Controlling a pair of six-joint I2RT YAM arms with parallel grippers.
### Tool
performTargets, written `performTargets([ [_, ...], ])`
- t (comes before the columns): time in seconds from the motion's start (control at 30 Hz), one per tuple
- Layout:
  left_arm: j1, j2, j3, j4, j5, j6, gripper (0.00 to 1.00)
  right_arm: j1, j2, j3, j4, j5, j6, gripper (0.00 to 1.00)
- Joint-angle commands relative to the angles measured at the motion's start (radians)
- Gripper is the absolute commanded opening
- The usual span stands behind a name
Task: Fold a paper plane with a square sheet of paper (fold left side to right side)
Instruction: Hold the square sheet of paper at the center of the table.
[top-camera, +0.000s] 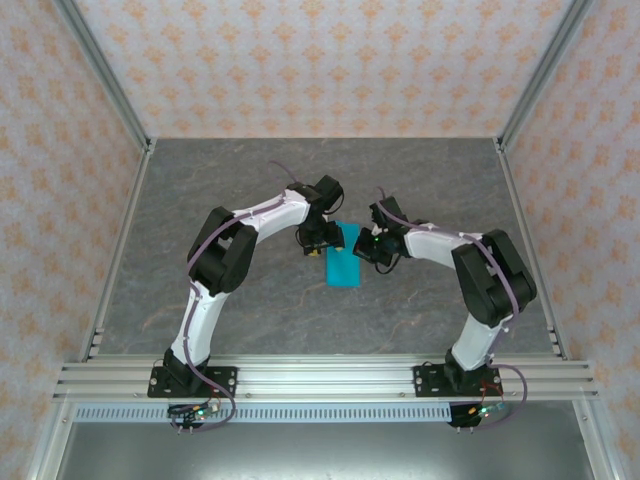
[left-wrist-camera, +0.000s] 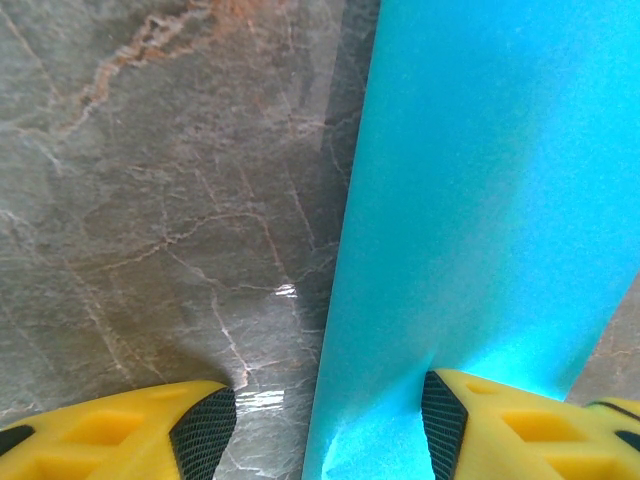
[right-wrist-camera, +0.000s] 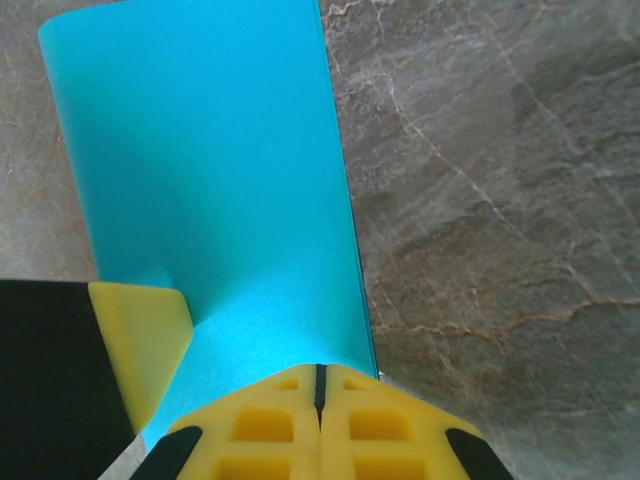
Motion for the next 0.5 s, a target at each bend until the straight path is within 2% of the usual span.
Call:
performTargets([
  [0.0,-0.044,0.157,-0.071,0.011,0.0,-0.008,0.59,0.009,0.022,0.027,-0.005,-0.003,-0.009,0.06],
  [0.27,-0.042,0.138,-0.072,0.019,0.005,-0.002,0.59,0.012,0.073,0.048,-0.118,0.047,-0.012,0.05],
  [0.47,-0.02,0.063,-0.102,0.07,0.014,-0.006,0.59,0.013,0.108,0.055,-0.204,0.081,-0.022,0.05],
])
